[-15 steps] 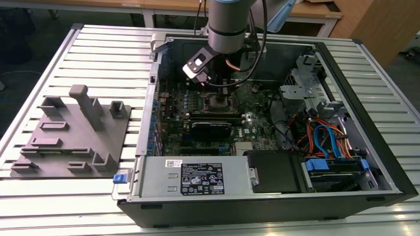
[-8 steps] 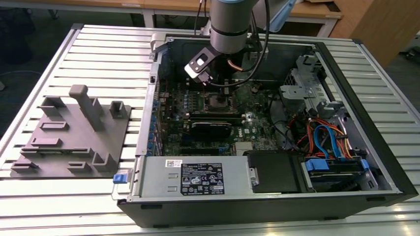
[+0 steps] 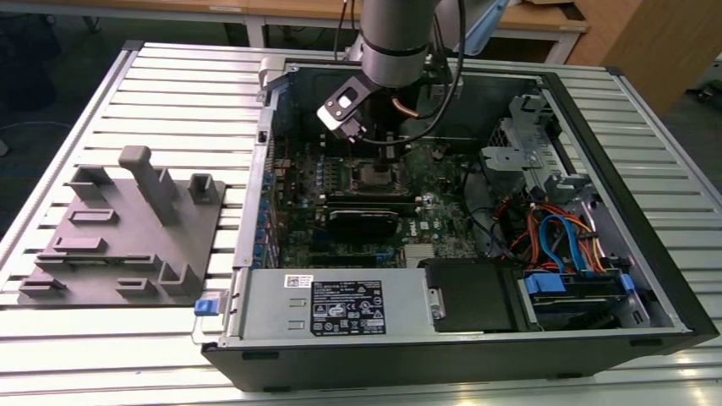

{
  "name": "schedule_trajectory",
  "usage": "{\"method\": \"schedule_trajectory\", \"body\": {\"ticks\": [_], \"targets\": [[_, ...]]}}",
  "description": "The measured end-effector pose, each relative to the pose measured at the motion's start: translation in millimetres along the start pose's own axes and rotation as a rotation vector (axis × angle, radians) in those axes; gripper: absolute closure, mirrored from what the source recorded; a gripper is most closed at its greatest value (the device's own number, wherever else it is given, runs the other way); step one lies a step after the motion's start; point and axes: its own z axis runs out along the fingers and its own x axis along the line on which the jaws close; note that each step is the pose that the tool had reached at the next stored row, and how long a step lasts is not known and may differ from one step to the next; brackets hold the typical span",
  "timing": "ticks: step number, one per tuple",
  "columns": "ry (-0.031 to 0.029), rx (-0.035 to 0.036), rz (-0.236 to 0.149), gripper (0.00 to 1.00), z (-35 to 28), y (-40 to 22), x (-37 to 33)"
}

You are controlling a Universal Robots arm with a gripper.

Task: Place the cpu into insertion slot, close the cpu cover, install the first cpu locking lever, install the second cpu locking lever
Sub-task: 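Close the cpu cover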

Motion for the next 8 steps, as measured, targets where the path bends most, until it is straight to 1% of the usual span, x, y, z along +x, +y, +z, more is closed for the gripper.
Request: {"method": "schedule_trajectory", "body": {"ticks": [5, 8], "targets": [[-0.0008, 0.0001, 0.0, 0.9, -5.3, 0.3, 0.1], [-0.0003, -0.0002, 0.0, 0.9, -6.2, 0.3, 0.1]]}}
